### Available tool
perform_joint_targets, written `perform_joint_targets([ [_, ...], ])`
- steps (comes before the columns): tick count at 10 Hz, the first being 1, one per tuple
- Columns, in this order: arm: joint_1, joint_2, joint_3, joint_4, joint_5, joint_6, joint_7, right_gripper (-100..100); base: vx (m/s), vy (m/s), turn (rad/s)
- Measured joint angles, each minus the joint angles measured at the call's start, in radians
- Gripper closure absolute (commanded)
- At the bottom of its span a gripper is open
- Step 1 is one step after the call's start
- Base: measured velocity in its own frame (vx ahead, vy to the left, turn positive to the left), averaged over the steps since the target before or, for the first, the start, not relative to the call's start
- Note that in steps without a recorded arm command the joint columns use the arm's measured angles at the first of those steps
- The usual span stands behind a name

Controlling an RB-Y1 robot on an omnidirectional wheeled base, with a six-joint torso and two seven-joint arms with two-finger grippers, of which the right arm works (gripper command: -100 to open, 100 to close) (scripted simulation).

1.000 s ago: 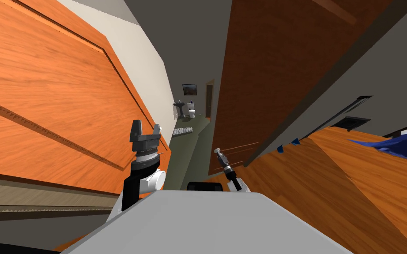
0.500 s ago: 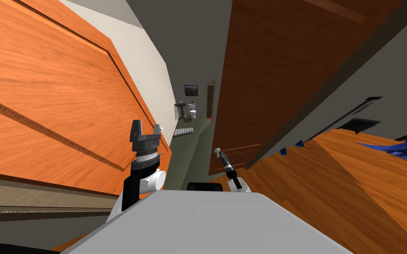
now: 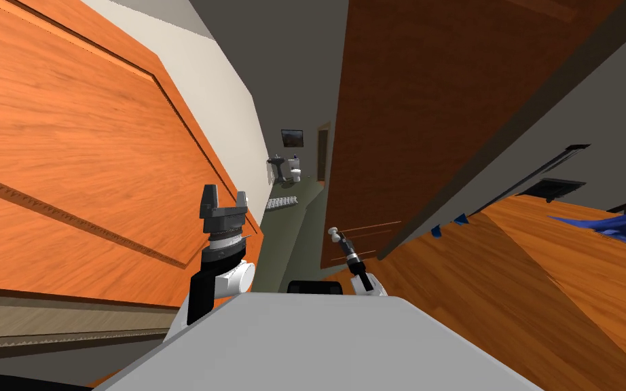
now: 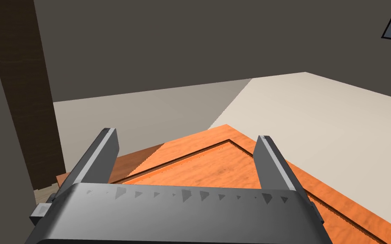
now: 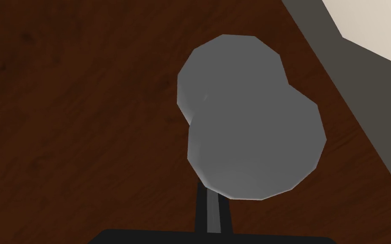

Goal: Push the door open

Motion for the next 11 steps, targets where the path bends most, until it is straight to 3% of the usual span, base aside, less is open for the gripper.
perform_joint_targets([
  [11, 0.028, 0.033, -0.023, -0.033, 0.198, 0.016, 0.284, -100, -0.059, 0.007, -0.094],
])
